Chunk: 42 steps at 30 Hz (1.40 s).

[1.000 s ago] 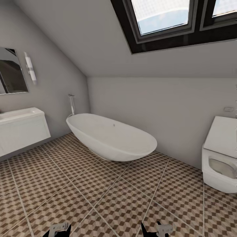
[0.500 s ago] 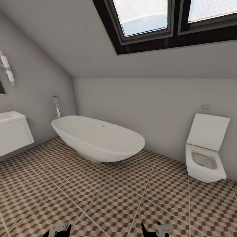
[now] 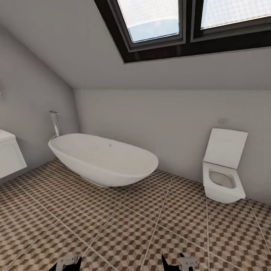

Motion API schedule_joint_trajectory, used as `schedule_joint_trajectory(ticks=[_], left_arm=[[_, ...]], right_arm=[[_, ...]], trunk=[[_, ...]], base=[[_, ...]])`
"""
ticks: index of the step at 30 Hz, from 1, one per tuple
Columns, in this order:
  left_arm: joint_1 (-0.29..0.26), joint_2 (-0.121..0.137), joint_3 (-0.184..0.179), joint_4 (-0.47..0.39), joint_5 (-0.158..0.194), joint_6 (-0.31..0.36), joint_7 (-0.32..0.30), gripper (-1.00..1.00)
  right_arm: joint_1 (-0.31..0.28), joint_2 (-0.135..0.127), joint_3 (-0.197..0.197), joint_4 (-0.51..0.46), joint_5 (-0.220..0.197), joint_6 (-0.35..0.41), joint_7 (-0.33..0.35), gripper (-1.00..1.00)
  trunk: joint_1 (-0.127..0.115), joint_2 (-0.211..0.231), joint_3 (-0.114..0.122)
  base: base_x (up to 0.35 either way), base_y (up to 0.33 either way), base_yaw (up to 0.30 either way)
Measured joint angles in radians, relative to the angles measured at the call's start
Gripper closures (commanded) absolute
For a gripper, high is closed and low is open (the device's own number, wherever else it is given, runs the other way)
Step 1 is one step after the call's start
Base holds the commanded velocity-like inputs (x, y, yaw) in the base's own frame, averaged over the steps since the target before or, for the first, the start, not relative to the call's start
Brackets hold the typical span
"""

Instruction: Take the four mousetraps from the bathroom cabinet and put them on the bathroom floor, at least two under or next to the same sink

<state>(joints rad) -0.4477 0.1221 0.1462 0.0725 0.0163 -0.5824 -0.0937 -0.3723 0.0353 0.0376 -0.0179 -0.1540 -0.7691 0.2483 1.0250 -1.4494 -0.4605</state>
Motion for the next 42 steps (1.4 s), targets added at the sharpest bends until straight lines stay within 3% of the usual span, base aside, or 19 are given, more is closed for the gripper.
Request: schedule_joint_trajectory(ticks=[21,42], left_arm=[[0.000,0.000,-0.001,0.000,0.000,0.000,0.000,-1.00],[0.000,-0.002,-0.001,0.000,0.000,0.000,0.000,-1.00]], right_arm=[[0.000,0.001,0.000,0.000,0.000,0.000,0.001,-1.00],[0.000,0.000,-0.001,0.000,0.000,0.000,0.000,-1.00]], trunk=[[0.000,0.000,0.001],[0.000,0.000,0.015]], base=[[0.000,0.000,-0.018],[0.000,0.000,-0.242]])
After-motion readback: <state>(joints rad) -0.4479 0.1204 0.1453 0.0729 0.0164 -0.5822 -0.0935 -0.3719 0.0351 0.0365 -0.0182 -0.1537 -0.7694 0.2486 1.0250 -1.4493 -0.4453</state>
